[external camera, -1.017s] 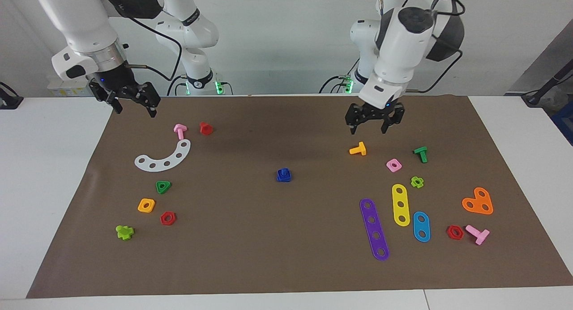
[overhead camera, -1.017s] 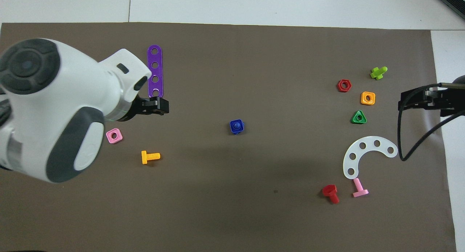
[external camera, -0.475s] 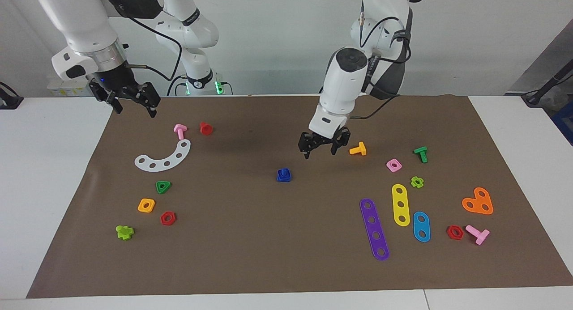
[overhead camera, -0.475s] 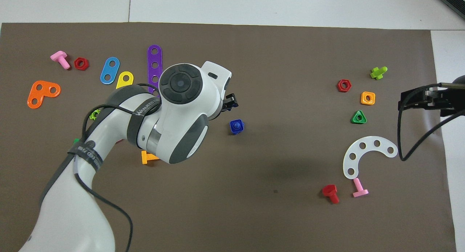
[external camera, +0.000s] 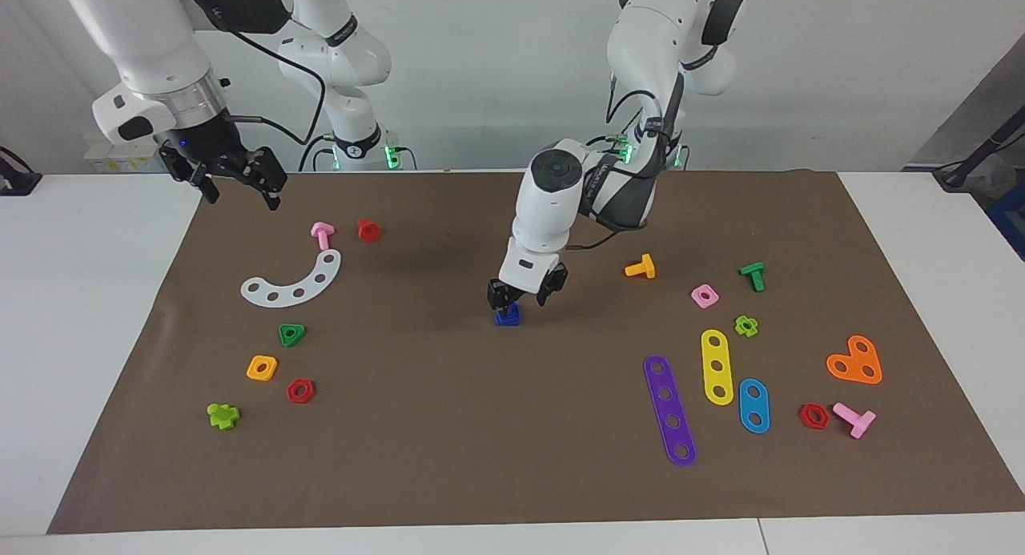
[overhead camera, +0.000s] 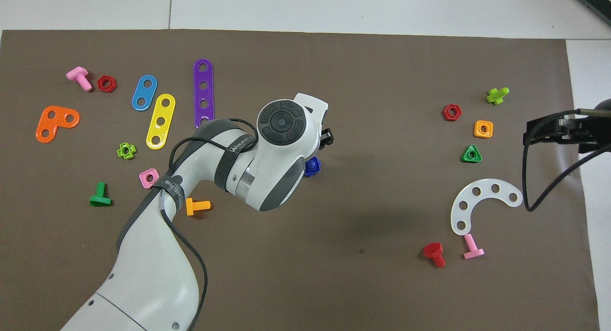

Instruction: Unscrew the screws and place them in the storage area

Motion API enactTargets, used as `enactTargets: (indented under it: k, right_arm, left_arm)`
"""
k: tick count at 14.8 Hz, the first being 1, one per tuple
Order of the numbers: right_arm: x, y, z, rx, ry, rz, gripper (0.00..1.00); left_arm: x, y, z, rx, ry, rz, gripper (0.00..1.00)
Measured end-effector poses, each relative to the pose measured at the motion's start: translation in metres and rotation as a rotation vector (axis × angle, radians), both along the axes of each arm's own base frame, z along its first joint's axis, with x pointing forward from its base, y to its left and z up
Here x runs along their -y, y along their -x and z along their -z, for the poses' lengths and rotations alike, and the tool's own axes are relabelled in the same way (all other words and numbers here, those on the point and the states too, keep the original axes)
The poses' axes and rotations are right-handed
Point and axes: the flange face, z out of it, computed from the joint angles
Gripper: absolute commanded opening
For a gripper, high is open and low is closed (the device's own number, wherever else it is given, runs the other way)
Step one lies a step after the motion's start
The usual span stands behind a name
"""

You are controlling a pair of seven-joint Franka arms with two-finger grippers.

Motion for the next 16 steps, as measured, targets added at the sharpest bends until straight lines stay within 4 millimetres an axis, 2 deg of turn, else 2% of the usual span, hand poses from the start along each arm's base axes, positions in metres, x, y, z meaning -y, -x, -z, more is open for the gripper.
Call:
enactTargets:
  k: [8,16]
  right_arm:
    - [0.000,0.000,0.002,-0.004,0.000,0.000,1.00]
    - [0.000,0.000,0.002,-0.004,0.000,0.000,1.00]
  left_arm:
    - [0.013,0.012,0.038,-0.013,-0.020,0.028,0.70]
    - [0.021,0.022,0.043,-0.024,-0.048,0.070,0.62]
